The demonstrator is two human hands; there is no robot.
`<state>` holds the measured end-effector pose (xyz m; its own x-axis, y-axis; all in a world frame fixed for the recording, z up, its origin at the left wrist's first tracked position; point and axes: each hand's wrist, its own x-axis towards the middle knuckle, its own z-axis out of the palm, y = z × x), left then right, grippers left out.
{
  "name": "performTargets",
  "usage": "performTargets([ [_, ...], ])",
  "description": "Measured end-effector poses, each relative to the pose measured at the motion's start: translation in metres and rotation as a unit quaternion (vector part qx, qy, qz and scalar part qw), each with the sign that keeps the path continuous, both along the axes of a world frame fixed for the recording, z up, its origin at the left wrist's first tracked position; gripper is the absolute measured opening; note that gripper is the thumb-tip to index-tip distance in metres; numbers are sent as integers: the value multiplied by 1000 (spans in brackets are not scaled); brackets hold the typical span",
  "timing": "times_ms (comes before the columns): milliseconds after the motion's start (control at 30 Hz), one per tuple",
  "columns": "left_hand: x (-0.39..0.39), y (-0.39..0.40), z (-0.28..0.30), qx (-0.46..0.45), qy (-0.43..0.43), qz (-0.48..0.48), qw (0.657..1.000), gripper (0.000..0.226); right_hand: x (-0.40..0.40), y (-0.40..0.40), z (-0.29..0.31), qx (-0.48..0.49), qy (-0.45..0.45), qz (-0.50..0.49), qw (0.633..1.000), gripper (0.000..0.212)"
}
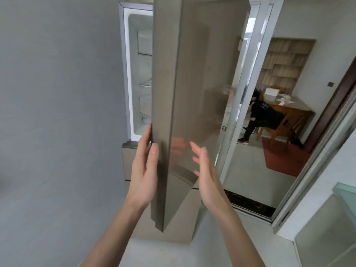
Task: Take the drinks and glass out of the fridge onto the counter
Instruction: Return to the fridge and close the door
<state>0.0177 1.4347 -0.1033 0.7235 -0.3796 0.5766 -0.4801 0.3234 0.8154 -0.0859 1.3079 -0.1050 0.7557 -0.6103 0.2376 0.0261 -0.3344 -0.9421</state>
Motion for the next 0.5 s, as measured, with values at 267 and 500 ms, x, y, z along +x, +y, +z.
performTargets([
  [267,75,5,5,-8,65,80,995,42,69,-18,17,20,-13,36,999,69],
  [500,144,-1,3,-5,49,148,988,55,145,-71,26,2,-60,50,997,92],
])
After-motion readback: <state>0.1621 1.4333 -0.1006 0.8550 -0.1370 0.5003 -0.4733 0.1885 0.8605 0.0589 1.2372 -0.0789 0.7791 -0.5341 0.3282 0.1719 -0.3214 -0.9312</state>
